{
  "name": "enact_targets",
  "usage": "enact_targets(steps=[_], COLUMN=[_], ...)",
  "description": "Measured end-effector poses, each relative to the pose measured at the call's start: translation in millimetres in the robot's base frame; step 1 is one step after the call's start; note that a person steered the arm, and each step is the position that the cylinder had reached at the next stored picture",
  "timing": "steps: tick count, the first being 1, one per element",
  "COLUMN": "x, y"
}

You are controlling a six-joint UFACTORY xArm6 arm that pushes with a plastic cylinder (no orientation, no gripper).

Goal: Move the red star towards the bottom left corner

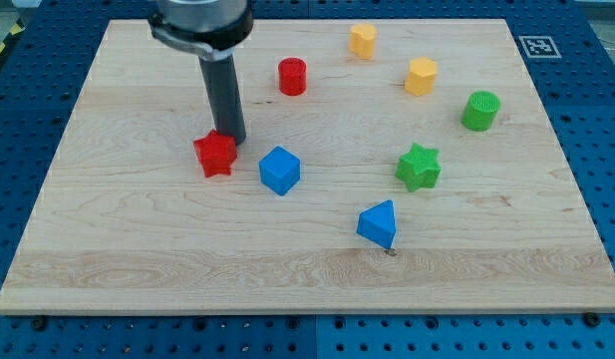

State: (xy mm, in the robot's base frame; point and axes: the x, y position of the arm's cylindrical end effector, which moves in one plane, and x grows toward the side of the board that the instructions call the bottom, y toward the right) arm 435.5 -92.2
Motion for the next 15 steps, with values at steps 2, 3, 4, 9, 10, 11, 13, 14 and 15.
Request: enact_targets(steps=[2, 3, 4, 9, 10, 11, 13, 14, 15], x=[57.0, 74.3, 74.4, 56.9, 30.9, 26.1, 27.0, 35.4, 45.3], y=[13.5, 13.5, 13.5, 17.6, 14.4, 4.6, -29.2, -46.6, -67.2])
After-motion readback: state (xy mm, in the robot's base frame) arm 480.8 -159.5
